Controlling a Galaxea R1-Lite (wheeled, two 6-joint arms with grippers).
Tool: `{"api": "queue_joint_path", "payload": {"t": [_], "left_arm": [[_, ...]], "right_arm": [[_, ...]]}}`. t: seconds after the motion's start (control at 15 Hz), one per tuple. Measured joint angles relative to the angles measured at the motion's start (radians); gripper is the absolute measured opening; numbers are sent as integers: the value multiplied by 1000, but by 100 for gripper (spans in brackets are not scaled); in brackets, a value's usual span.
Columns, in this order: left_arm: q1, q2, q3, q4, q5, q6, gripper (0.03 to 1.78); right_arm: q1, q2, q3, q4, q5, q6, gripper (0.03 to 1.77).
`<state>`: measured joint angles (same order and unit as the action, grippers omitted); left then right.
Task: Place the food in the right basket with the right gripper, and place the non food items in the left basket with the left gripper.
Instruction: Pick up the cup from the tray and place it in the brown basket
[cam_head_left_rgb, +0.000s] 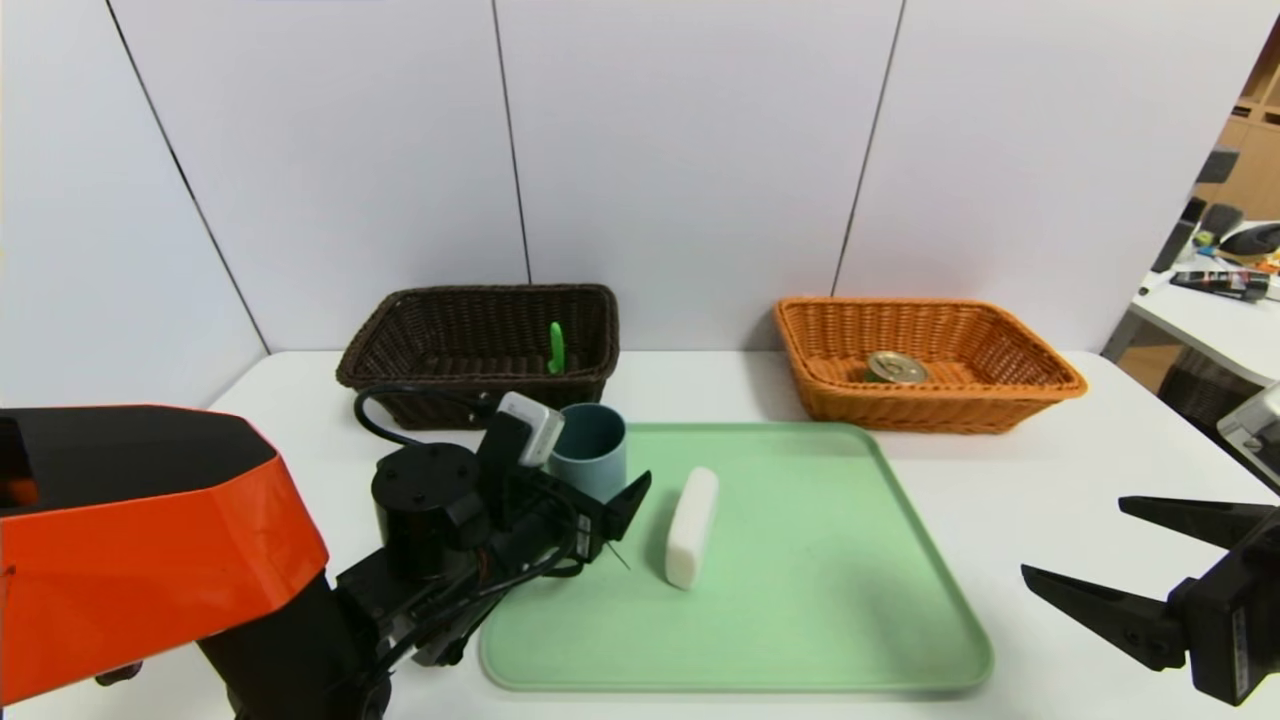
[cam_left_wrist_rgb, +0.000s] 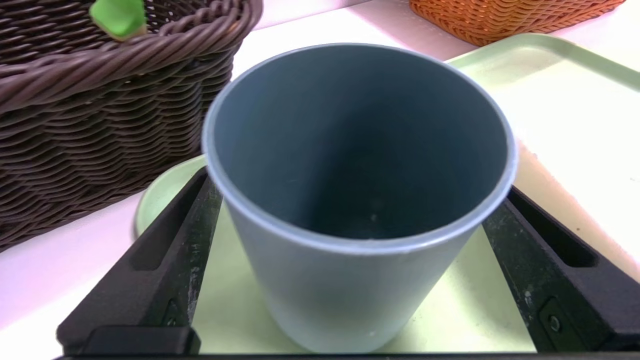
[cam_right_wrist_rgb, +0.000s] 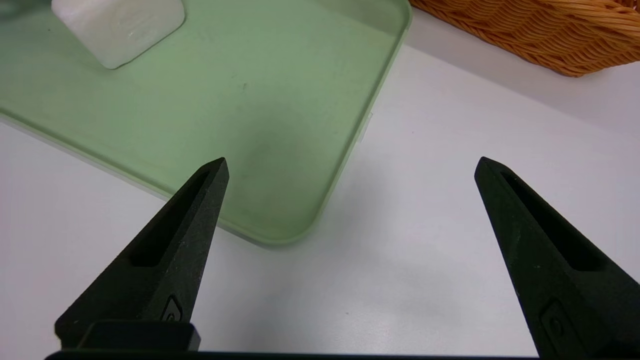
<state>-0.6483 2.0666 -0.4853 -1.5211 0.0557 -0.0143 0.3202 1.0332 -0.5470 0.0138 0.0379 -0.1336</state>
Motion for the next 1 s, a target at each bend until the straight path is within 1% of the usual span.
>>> {"api": "queue_joint_path", "payload": {"t": [0.07,0.2,0.27,0.4,0.87,1.0], "left_arm": [[-1,3,-3,0,0,1,160],[-2,4,-5,0,0,3,125],[-2,4,-5,0,1,14,117],[-2,2,-4,0,1,17,114],[-3,-50,1,0,4,25,114],[-4,-96,2,32,7,28,114]], "right_arm": [[0,1,0,0,0,0,169],[0,3,1,0,0,-1,169],[0,5,1,0,0,-2,169],[0,10,-2,-1,1,-12,169],[0,22,-4,-1,2,-18,169],[0,26,-1,-1,4,-19,169]]}}
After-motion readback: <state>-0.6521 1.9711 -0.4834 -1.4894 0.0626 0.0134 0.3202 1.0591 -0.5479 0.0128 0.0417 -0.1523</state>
